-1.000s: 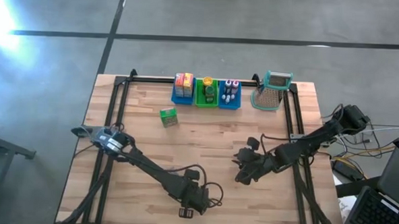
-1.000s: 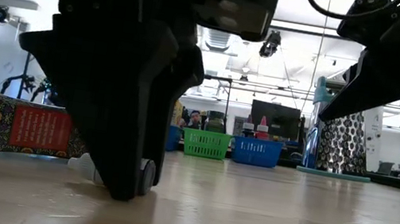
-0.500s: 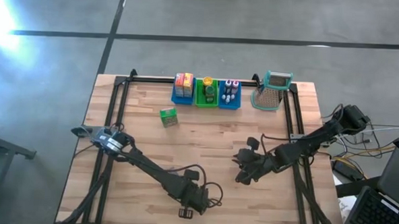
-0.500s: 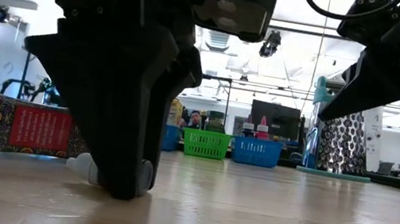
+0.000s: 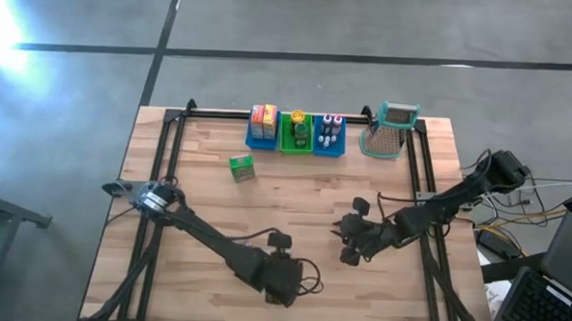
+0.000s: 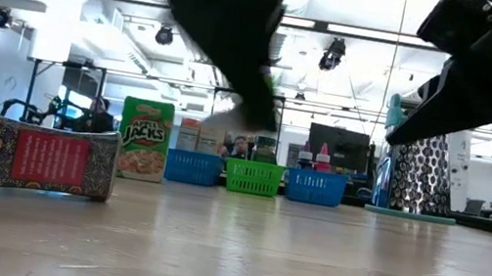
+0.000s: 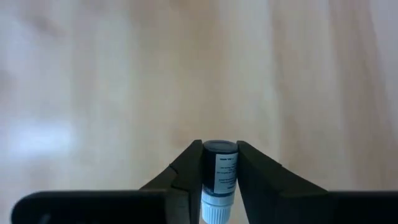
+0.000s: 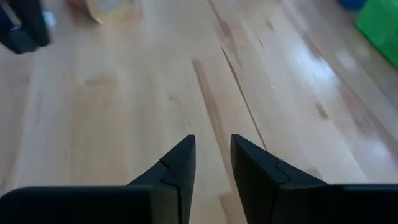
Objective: Pick & Place Kitchen Items
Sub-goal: Put the small purple food coloring bottle into the right blue bin
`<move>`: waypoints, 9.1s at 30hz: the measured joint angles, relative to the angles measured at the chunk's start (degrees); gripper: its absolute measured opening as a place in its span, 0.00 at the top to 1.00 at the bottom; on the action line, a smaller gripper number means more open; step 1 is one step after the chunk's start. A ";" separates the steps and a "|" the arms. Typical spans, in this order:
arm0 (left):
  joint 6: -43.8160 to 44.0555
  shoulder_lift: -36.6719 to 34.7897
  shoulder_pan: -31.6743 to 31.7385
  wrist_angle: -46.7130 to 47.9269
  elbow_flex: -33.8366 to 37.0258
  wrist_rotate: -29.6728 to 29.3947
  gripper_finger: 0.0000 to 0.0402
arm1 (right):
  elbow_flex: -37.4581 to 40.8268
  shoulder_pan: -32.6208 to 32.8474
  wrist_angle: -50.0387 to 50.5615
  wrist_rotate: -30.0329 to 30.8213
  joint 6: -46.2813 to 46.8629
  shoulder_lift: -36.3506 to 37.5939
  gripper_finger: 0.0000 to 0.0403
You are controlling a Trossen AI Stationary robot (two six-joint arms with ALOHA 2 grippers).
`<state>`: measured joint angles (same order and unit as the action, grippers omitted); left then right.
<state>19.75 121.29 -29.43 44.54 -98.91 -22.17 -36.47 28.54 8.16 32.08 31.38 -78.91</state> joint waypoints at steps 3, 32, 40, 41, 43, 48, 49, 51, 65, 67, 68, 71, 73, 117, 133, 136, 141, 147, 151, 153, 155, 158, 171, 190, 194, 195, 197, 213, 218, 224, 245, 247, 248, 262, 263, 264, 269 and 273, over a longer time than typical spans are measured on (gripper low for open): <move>-2.65 -2.85 -0.79 -5.59 1.31 -10.57 0.79 | 2.49 1.24 -8.08 2.23 -3.63 -0.04 0.74; -32.88 -22.93 10.17 -131.14 47.47 19.20 0.79 | 0.99 4.54 -59.05 3.20 -44.62 -0.22 0.70; -33.62 -22.62 10.32 -127.13 43.06 21.42 0.79 | -2.44 4.06 -64.55 -2.59 -49.74 -1.02 0.58; -33.95 -22.63 10.32 -126.85 42.62 21.49 0.79 | -3.03 4.06 -64.72 -2.59 -50.13 -1.34 0.56; -34.70 -22.62 10.29 -126.52 41.82 21.65 0.79 | -4.29 4.08 -64.61 -2.59 -51.77 -1.99 0.55; -35.84 -22.64 10.43 -124.22 39.69 22.39 0.79 | -7.93 4.06 -64.70 -2.16 -56.73 -2.71 0.54; -36.09 -22.64 10.46 -123.67 39.36 22.46 0.79 | -8.54 4.02 -64.62 -2.15 -57.34 -2.71 0.54; -36.34 -22.64 10.47 -122.64 38.46 22.53 0.79 | -9.43 3.95 -64.61 -2.15 -58.44 -2.71 0.56; -40.47 -22.64 11.15 -116.93 33.21 22.66 0.79 | -10.98 3.65 -64.53 -4.20 -60.76 -2.71 0.59; -40.58 -22.64 11.64 -116.49 32.93 22.64 0.79 | -11.27 3.65 -64.56 -4.93 -61.35 -2.73 0.59; -40.50 -22.64 11.90 -116.38 32.85 22.68 0.79 | -11.48 3.65 -64.61 -5.42 -61.59 -2.73 0.59; -39.83 -22.64 12.47 -116.33 32.79 23.69 0.79 | -12.34 3.65 -64.61 -5.70 -62.08 -2.73 0.59; -39.46 -22.63 12.59 -116.23 32.79 24.76 0.79 | -12.74 3.46 -64.73 -6.01 -62.29 -2.73 0.59; -37.66 -22.76 13.22 -116.91 32.79 26.13 0.79 | -13.77 -0.05 -64.06 -10.80 -61.40 -2.73 0.87; -37.16 -39.51 12.48 -72.44 32.83 14.05 0.41 | -13.64 0.06 -37.69 1.61 -54.43 4.19 0.90; -33.13 -45.46 12.34 -61.66 33.17 9.56 0.40 | -13.64 -0.26 -22.46 4.98 -47.12 8.23 0.90; -28.95 -52.85 12.09 -57.10 39.71 -0.62 0.40 | -14.26 -3.83 3.38 9.48 -31.95 14.09 0.91; -27.80 -55.95 12.09 -71.27 54.29 -5.08 0.39 | -20.70 -14.14 26.41 7.51 -24.49 14.86 0.91; -27.50 -55.85 12.10 -85.90 64.06 -5.40 0.39 | -26.43 -23.69 37.31 1.21 -25.83 11.38 0.91; -27.39 -55.76 12.10 -92.41 68.14 -5.38 0.39 | -29.12 -28.39 41.66 -1.98 -27.80 8.79 0.91; -27.34 -55.69 12.11 -97.89 71.60 -5.40 0.39 | -31.80 -32.86 44.36 -4.80 -30.26 5.87 0.91; -27.23 -55.89 12.17 -104.06 75.21 -5.54 0.39 | -35.89 -38.54 47.43 -9.52 -33.83 0.87 0.91; -28.55 -56.11 12.46 -104.06 75.63 -6.52 0.39 | -55.39 -49.07 64.76 -13.81 -45.21 -23.54 0.92; -29.15 -60.83 14.79 -89.87 74.55 -15.04 0.40 | -62.74 -54.47 67.06 -14.37 -56.96 -35.61 0.92; -29.16 -60.92 15.29 -88.67 74.55 -15.15 0.41 | -63.57 -54.44 67.52 -14.35 -59.74 -37.09 0.92; -29.14 -60.94 15.52 -88.36 74.55 -15.29 0.41 | -63.58 -54.48 67.58 -14.33 -60.21 -37.32 0.92; -29.14 -60.94 15.86 -88.00 74.58 -15.30 0.41 | -63.58 -54.57 67.60 -14.25 -60.67 -37.77 0.92; -28.28 -61.00 16.74 -86.93 74.58 -15.26 0.41 | -63.58 -54.84 66.43 -9.84 -62.93 -43.01 0.92; -28.28 -61.00 16.74 -86.80 74.60 -15.26 0.41 | -63.81 -55.22 65.53 -9.57 -63.65 -44.28 0.92; -28.26 -61.02 17.00 -86.41 74.60 -15.24 0.41 | -63.82 -55.22 64.17 -9.58 -65.20 -45.07 0.92; -27.50 -61.02 17.07 -85.97 74.60 -15.22 0.41 | -64.02 -55.32 63.56 -9.60 -67.02 -45.07 0.92; -27.46 -61.02 17.06 -85.98 74.60 -15.22 0.41 | -64.02 -55.32 63.60 -9.60 -67.10 -45.07 0.92; -27.39 -61.02 17.07 -85.97 74.60 -15.22 0.41 | -64.02 -55.32 63.69 -9.62 -67.12 -45.07 0.92; -27.08 -61.02 17.07 -85.99 74.60 -15.19 0.41 | -63.91 -55.32 64.90 -9.67 -66.97 -45.07 0.92; -27.08 -61.02 17.05 -85.98 74.60 -15.19 0.41 | -63.91 -55.32 64.89 -9.70 -66.96 -45.07 0.92; -27.06 -61.02 17.05 -85.97 74.60 -15.19 0.41 | -63.91 -55.32 64.83 -9.82 -66.95 -45.07 0.92; -27.02 -61.02 17.05 -85.97 74.60 -15.17 0.41 | -63.80 -55.31 64.62 -10.91 -66.87 -45.07 0.92; -26.73 -61.02 17.05 -85.92 74.60 -15.17 0.41 | -63.79 -55.32 64.34 -10.96 -66.09 -45.07 0.92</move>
<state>-6.98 60.27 -12.38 -41.38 -24.32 -37.34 -100.26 -26.79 72.50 21.12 -34.71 -123.98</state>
